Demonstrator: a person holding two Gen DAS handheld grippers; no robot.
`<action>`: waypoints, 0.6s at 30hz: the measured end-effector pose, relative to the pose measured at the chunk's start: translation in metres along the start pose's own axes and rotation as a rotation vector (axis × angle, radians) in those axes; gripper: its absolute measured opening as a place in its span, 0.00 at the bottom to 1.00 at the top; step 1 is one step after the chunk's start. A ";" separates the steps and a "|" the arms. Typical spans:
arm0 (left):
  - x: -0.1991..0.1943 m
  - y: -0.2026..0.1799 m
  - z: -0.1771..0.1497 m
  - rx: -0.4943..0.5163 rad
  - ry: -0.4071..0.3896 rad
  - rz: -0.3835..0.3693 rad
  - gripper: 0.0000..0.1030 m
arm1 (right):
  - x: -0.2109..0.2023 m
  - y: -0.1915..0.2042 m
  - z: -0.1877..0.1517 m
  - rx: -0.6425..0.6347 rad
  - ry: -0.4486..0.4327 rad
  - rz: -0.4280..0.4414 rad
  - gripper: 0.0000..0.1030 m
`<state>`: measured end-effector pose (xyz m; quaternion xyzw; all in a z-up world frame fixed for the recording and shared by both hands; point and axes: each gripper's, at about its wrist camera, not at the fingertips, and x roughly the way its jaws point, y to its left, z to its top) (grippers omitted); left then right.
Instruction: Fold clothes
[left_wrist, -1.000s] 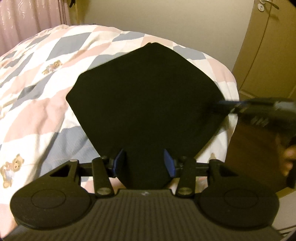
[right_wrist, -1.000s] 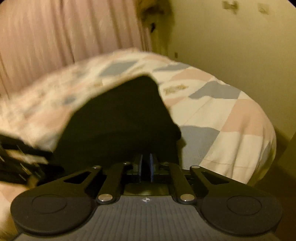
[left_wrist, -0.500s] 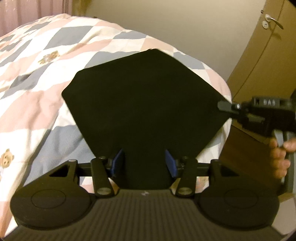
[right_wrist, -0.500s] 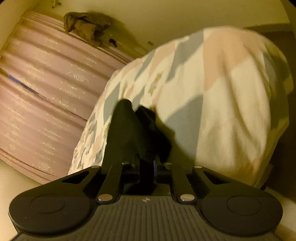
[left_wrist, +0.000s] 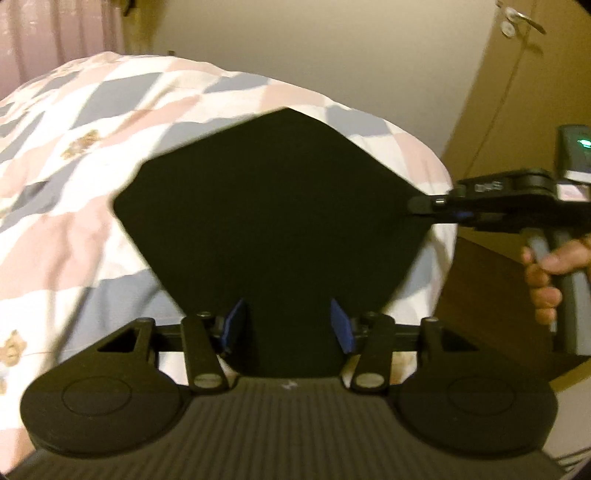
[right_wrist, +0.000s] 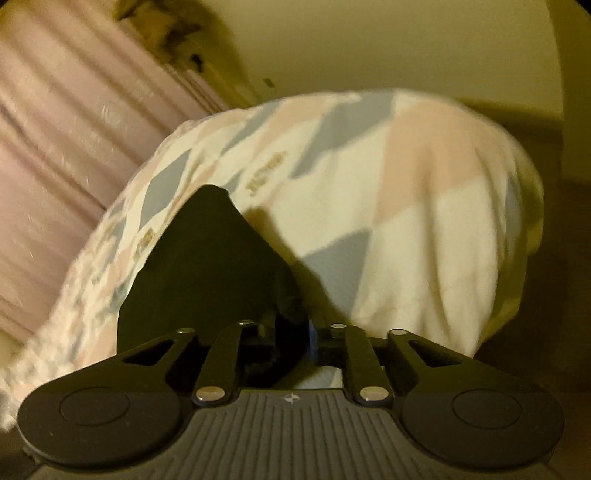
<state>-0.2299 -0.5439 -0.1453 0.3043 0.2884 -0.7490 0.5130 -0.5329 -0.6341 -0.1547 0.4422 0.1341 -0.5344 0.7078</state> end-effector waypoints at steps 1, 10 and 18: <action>-0.002 0.004 0.000 -0.009 -0.004 0.010 0.43 | -0.008 0.009 0.001 -0.053 -0.033 -0.043 0.31; -0.001 0.003 -0.008 -0.019 0.002 0.041 0.43 | -0.015 0.075 -0.032 -0.405 -0.139 -0.096 0.12; -0.007 -0.004 -0.021 -0.011 -0.010 0.040 0.43 | -0.008 0.041 -0.038 -0.312 -0.148 -0.139 0.06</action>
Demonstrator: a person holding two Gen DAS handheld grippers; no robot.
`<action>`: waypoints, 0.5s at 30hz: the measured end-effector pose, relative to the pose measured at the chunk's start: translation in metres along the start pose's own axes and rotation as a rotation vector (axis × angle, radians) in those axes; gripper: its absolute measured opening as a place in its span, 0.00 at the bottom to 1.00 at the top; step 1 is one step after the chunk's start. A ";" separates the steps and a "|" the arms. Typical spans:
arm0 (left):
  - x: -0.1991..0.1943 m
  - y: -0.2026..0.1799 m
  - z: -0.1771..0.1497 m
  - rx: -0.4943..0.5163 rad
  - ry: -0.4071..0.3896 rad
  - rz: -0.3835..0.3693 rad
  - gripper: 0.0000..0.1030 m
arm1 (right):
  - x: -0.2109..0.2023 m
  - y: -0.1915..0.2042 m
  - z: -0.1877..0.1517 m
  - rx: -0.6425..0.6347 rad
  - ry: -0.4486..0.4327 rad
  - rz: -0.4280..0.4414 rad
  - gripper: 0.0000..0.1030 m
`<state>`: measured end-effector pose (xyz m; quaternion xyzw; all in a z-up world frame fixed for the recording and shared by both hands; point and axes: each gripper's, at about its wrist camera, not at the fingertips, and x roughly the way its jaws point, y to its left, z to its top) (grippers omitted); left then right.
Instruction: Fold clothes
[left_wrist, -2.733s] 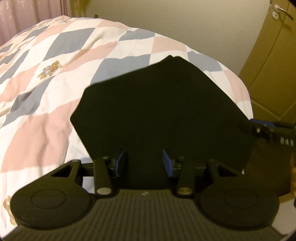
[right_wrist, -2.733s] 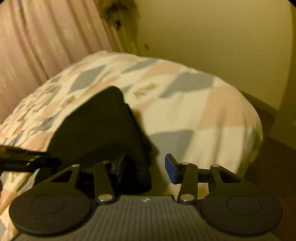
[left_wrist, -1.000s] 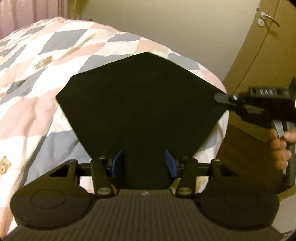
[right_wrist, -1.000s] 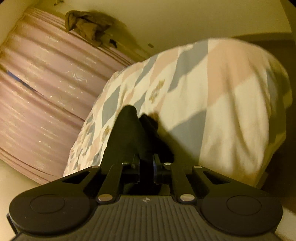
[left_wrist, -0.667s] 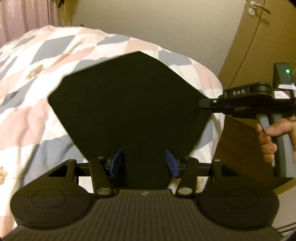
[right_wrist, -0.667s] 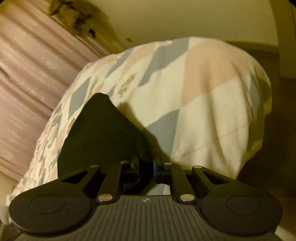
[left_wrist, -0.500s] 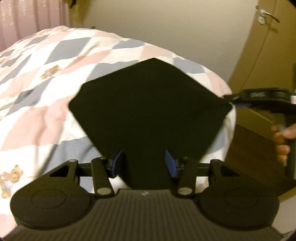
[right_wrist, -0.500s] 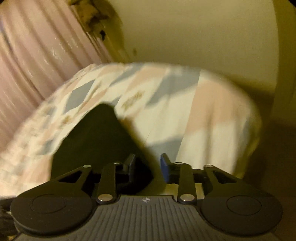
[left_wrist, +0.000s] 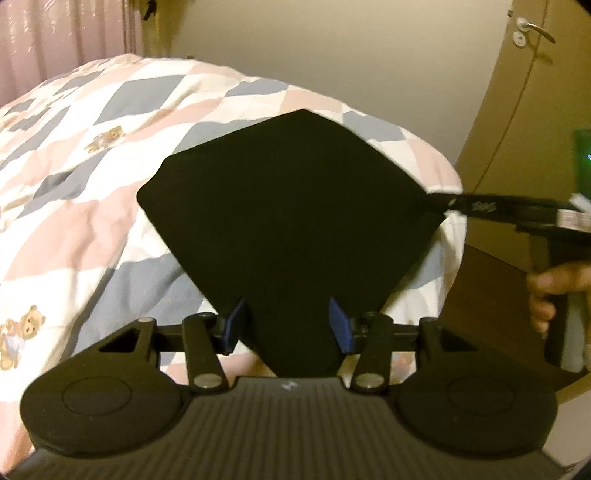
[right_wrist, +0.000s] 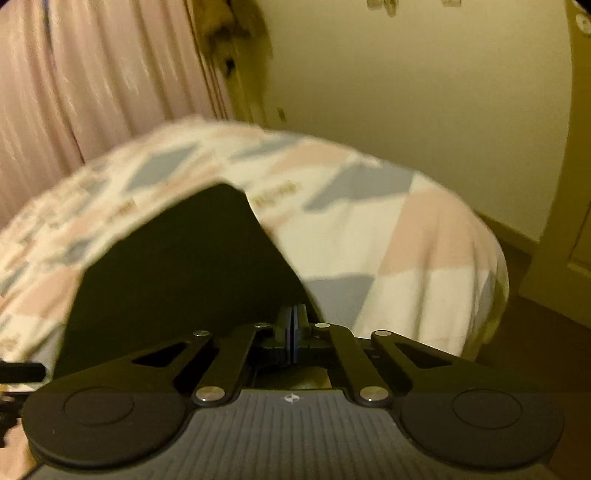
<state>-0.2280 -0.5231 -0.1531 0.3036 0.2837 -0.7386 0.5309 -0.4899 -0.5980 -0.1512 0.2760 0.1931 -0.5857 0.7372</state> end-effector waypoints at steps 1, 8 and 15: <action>0.005 -0.002 -0.001 0.006 0.011 0.007 0.43 | -0.002 0.002 -0.001 -0.012 -0.008 0.008 0.11; 0.013 -0.012 -0.002 0.015 0.046 0.060 0.43 | 0.020 0.007 -0.004 -0.027 0.097 -0.029 0.12; -0.028 -0.024 0.001 0.005 0.014 0.111 0.44 | -0.045 0.017 -0.005 0.031 0.026 0.004 0.23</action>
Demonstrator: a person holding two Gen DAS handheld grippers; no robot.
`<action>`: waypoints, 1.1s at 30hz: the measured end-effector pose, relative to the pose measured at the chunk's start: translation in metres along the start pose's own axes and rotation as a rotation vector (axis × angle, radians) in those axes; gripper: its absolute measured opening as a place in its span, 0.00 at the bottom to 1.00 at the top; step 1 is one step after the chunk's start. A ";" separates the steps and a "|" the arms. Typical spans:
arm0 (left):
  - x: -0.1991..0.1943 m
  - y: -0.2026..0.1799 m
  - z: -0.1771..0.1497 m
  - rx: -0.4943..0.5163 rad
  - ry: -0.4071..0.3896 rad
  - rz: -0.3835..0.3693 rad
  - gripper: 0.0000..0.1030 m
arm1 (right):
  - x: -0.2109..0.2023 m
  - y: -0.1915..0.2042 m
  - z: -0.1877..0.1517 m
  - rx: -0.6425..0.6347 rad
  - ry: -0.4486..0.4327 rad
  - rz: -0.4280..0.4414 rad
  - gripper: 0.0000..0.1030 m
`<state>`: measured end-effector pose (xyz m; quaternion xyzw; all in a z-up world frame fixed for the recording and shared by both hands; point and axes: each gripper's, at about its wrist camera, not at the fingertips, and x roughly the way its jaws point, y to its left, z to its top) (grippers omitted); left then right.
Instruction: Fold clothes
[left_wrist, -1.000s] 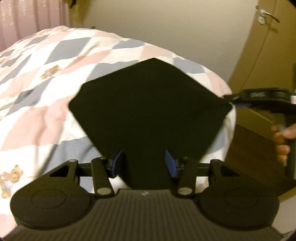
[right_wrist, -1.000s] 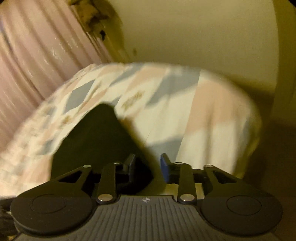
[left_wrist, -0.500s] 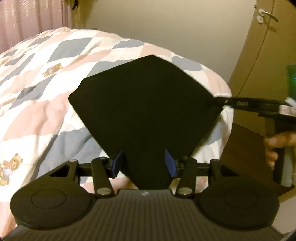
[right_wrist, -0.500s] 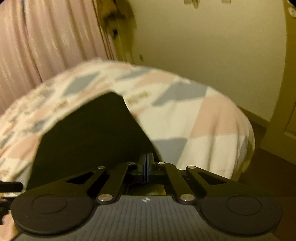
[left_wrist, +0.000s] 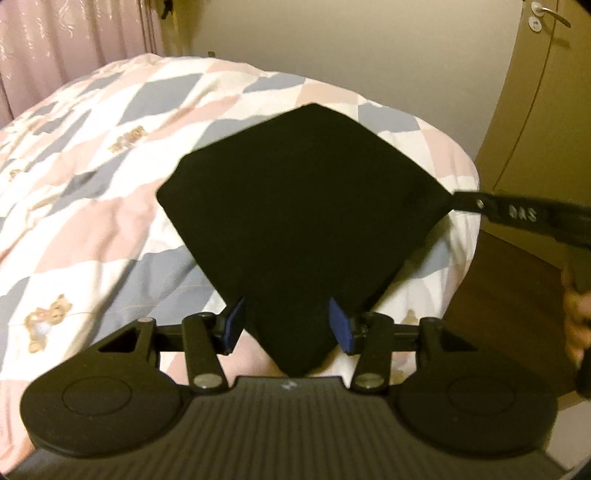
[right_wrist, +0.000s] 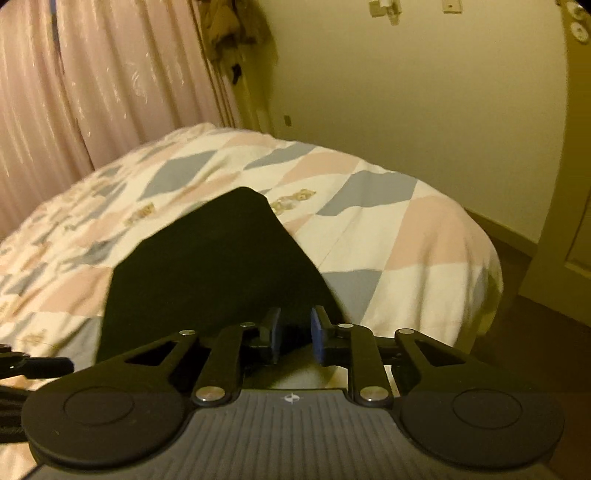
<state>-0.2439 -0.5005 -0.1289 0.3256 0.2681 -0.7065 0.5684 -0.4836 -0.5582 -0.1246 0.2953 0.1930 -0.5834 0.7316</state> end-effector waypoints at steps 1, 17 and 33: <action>-0.006 -0.002 -0.001 0.004 -0.005 0.006 0.47 | -0.008 0.001 -0.004 0.007 0.000 0.006 0.24; -0.117 -0.043 -0.045 0.106 -0.139 0.041 0.57 | -0.132 0.023 -0.045 0.050 -0.113 0.043 0.35; -0.131 -0.055 -0.046 0.157 -0.167 0.062 0.61 | -0.154 0.014 -0.055 0.081 -0.145 0.032 0.36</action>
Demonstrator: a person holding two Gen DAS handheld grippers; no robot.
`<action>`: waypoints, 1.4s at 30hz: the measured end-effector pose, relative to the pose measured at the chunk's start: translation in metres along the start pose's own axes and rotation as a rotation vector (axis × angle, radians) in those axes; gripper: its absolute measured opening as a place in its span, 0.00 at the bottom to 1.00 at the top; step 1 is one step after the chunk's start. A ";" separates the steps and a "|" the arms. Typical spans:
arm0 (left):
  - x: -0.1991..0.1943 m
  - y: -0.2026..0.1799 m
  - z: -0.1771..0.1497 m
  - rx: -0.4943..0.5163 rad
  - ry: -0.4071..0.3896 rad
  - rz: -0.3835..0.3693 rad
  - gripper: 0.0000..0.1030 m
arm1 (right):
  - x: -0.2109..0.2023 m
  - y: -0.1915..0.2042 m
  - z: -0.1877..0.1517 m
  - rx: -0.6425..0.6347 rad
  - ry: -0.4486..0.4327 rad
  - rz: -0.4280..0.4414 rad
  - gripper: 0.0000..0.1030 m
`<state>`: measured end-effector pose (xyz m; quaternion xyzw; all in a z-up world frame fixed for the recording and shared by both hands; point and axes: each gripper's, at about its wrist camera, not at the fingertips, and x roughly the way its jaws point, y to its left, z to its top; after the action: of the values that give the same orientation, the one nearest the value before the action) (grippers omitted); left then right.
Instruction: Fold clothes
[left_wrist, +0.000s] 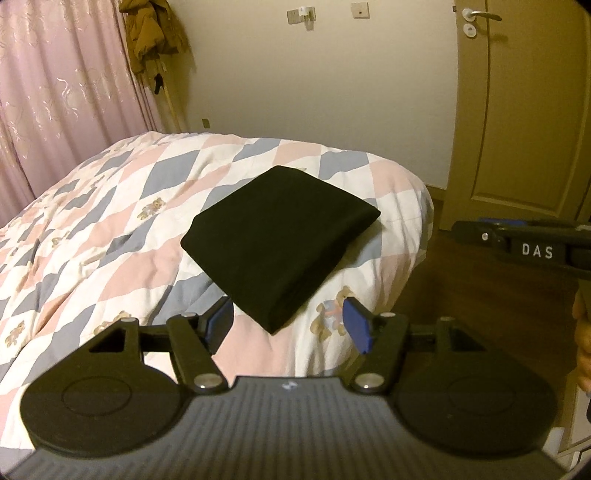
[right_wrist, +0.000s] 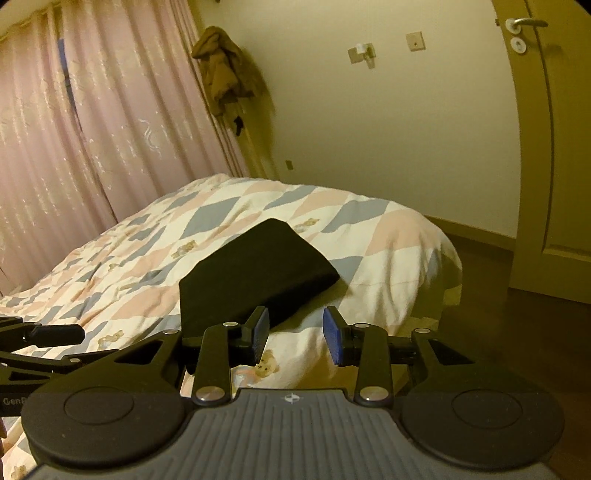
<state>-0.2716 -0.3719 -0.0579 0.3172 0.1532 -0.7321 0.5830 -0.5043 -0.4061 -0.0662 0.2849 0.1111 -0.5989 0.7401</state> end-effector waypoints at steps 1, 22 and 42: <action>0.006 0.002 0.002 0.001 0.005 0.000 0.61 | 0.005 -0.001 0.000 -0.001 0.007 -0.002 0.36; 0.261 0.068 0.147 0.108 0.046 -0.308 0.28 | 0.182 -0.015 0.048 -0.120 0.086 -0.033 0.30; 0.407 0.068 0.148 0.134 0.136 -0.356 0.26 | 0.259 -0.044 0.032 -0.055 0.244 -0.046 0.28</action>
<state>-0.2976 -0.7858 -0.1986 0.3720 0.1969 -0.8090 0.4103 -0.4847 -0.6420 -0.1840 0.3327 0.2231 -0.5733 0.7147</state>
